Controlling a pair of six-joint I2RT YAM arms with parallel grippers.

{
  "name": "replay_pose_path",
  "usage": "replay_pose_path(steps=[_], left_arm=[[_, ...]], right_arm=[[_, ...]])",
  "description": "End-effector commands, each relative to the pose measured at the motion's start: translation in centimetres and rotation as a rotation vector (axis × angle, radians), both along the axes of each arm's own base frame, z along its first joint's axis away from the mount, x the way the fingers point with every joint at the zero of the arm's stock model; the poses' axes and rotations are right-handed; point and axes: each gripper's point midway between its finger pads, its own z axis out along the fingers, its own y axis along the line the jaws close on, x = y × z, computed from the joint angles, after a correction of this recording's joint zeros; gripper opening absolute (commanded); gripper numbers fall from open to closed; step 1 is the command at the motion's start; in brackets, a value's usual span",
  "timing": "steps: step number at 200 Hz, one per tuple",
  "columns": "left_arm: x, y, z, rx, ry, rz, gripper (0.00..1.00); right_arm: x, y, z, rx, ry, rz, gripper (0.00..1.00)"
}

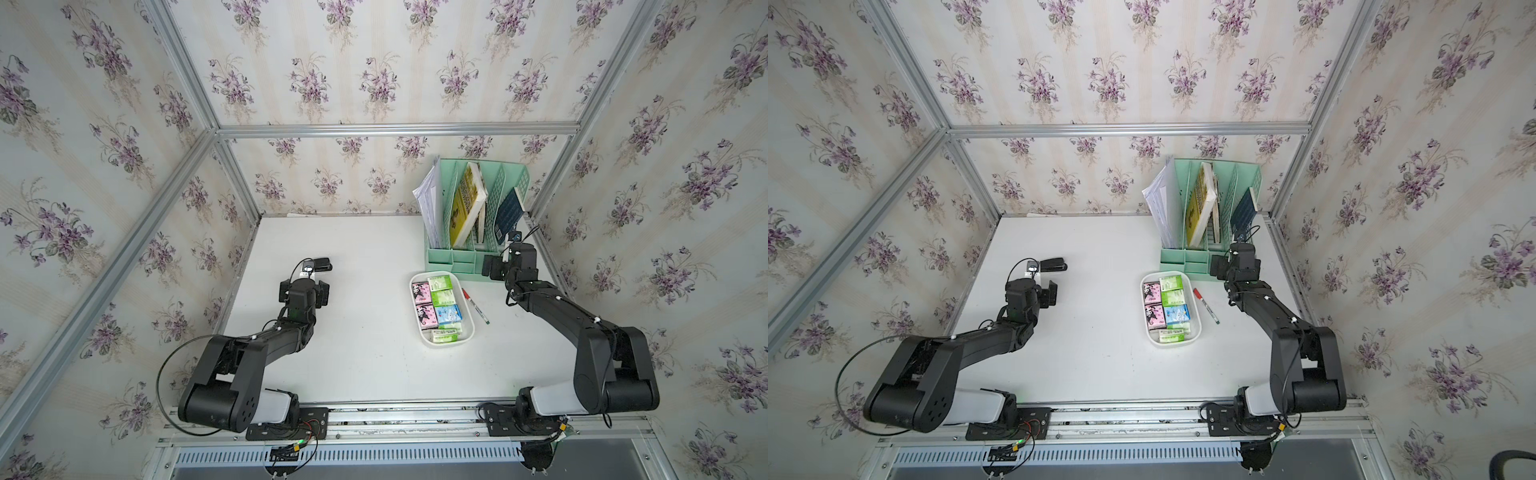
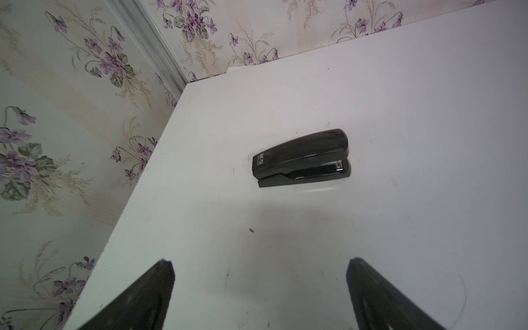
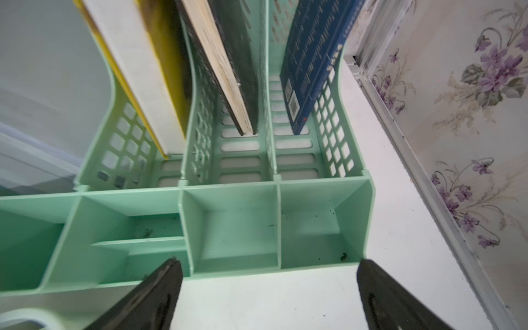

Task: Put the pocket tissues into the storage box
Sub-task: Reset both arms

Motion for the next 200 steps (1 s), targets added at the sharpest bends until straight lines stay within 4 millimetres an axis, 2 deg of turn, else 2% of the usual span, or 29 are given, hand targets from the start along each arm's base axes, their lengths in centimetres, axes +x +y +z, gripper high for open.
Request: replay_pose_path(steps=[1,18,27,35,65,84,114,125,142,158,200], left_arm=[[1.2,-0.5,2.2,-0.059,-0.129,-0.056,0.99],[1.4,-0.5,1.2,-0.073,-0.135,-0.085,0.99],[1.9,-0.8,1.4,-0.077,-0.133,-0.1,0.99],[1.9,-1.2,0.8,-0.088,-0.077,-0.123,0.99],[2.6,0.1,0.5,-0.132,-0.047,-0.081,0.99],[2.7,0.3,0.4,-0.152,-0.043,-0.082,0.99],[2.7,0.3,0.4,-0.152,-0.043,-0.082,0.99],[2.7,0.3,0.5,-0.153,-0.044,-0.082,0.99],[2.7,0.3,0.4,-0.152,-0.043,-0.082,0.99],[2.6,0.3,0.4,-0.153,-0.043,-0.081,0.99],[2.7,0.3,0.4,-0.151,-0.043,-0.083,0.99]], right_arm=[[1.2,-0.7,0.1,0.031,-0.096,-0.009,1.0],[0.8,-0.5,-0.9,0.042,-0.148,0.009,1.0],[0.5,-0.4,-0.8,0.048,-0.196,0.019,1.0],[0.2,-0.1,-0.6,0.049,-0.234,0.035,1.0],[-1.5,0.6,-0.9,0.07,-0.339,0.08,1.0],[-2.5,0.7,-0.1,0.069,-0.401,0.086,1.0],[-4.3,1.2,-0.2,0.067,-0.469,0.124,1.0],[-5.1,1.1,0.7,0.06,-0.533,0.123,1.0],[-5.3,0.5,0.8,0.059,-0.542,0.088,1.0],[-4.9,0.6,0.0,0.063,-0.492,0.089,1.0],[-4.4,1.0,0.0,0.059,-0.484,0.112,1.0]])
